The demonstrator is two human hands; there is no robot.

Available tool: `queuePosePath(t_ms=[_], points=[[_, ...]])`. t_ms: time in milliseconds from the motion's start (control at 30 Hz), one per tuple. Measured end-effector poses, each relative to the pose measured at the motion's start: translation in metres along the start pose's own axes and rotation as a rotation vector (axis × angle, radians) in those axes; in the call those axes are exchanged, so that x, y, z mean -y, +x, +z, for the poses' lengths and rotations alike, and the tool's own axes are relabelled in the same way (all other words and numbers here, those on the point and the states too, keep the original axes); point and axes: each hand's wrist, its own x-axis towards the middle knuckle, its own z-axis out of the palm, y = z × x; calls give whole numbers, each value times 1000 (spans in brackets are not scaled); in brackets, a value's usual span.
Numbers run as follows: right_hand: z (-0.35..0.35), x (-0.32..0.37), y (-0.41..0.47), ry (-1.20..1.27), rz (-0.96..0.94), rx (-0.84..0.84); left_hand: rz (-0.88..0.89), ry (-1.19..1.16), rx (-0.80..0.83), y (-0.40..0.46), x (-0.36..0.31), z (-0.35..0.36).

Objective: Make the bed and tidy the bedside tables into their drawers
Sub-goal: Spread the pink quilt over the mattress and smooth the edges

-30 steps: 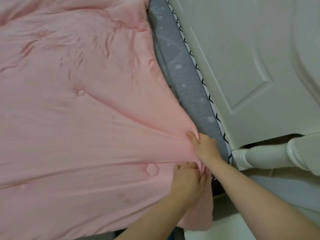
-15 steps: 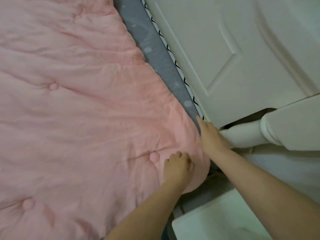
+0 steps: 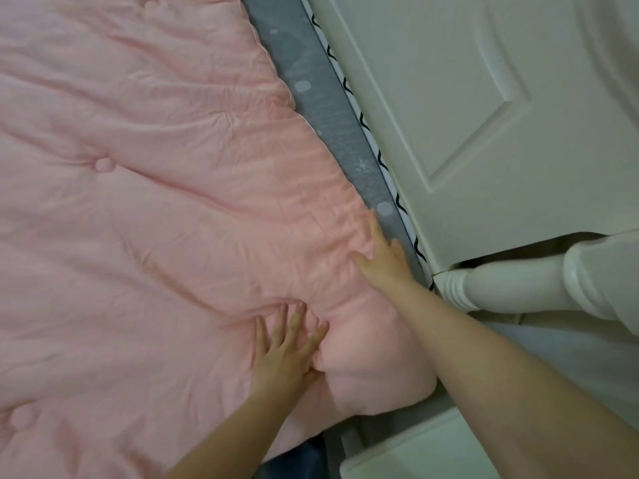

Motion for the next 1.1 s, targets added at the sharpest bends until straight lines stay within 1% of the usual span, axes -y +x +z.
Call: queuePosePath(t_ms=[67, 100, 167, 233, 267, 333, 400, 433, 500, 567, 600, 633, 667, 700, 733, 800, 833, 900, 967, 1033, 1100], points=[[0, 6, 6, -30, -43, -31, 68, 7, -50, 5, 7, 6], [2, 9, 6, -87, -102, -51, 99, -12, -77, 8, 10, 8], [2, 8, 4, -264, -236, -110, 143, -48, -160, 9, 14, 12], [-6, -4, 0, -479, -349, -181, 156, -126, -195, 7, 10, 3], [-16, -16, -4, -567, -370, -206, 185, -152, -239, 4, 2, -1], [-39, -49, -14, -661, -306, -251, 289, -218, -267, -7, -23, -10], [-54, -67, -29, -681, -206, -258, 338, -285, -192, -13, -46, -11], [-52, -63, -32, -678, -167, -250, 315, -321, -94, -12, -46, -11], [-34, -45, -26, -643, -50, -211, 290, -327, 50, -3, -36, -6], [-9, -22, -22, -739, 10, -168, 322, -346, 112, 4, -15, -5], [5, -11, -24, -776, -15, -189, 323, -416, 88, 3, -3, -9], [18, -2, -28, -757, -85, -228, 310, -470, -8, 0, 10, -18], [30, 8, -34, -715, -181, -253, 274, -477, -143, -3, 22, -24], [44, 23, -45, -664, -287, -252, 187, -412, -248, -8, 38, -28], [59, 35, -54, -625, -380, -216, 51, -334, -292, -11, 54, -25], [94, 57, -75, -595, -464, -84, -236, -240, -221, -24, 91, -20], [112, 63, -86, -621, -453, -30, -303, -203, -161, -31, 107, -13], [150, 65, -112, -658, -366, 86, -287, -175, -41, -50, 132, 7], [180, 61, -142, -648, -251, 163, -218, -180, 10, -77, 141, 25], [197, 61, -171, -614, -156, 204, -168, -210, 90, -106, 140, 31], [202, 71, -197, -617, -118, 310, -111, -207, 171, -136, 145, 29]])
